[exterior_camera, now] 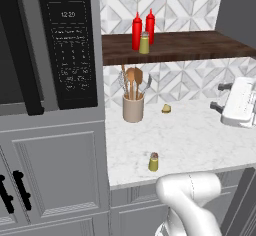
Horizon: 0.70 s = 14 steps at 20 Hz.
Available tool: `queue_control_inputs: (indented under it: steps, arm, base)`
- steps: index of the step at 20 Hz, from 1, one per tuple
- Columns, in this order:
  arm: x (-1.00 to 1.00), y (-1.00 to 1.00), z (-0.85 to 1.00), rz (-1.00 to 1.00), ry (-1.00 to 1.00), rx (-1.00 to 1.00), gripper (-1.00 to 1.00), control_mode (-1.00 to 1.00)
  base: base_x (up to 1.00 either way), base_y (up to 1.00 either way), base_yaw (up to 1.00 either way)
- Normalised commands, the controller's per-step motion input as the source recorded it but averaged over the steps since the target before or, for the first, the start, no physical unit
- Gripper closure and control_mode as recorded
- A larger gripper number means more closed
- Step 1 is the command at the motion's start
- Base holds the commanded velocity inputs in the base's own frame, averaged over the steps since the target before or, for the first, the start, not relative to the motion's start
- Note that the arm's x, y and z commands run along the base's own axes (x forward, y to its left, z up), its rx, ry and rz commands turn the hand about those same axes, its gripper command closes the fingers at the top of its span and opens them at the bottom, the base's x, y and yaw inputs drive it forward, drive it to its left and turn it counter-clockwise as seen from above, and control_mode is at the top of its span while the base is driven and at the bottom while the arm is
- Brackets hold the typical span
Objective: Put the shaker and condiment bottle from the counter next to their counterparts in the cabinet.
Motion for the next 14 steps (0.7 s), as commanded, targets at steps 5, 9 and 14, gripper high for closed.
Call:
queue_control_inputs:
  steps: [5,9,14]
  arm:
    - [-0.27,0.05,-0.43,0.07,0.06,-0.12,-1.00,-1.00]
    - [-0.27,0.16,-0.30,0.04,0.04,-0.11,-1.00,-1.00]
    - [-0.15,0.25,-0.21,0.00,0.08,-0.04,-1.00,-1.00]
  base:
    - [0.00,0.00,0.00]
    - [0.00,0.00,0.00]
    - [0.00,0.00,0.00]
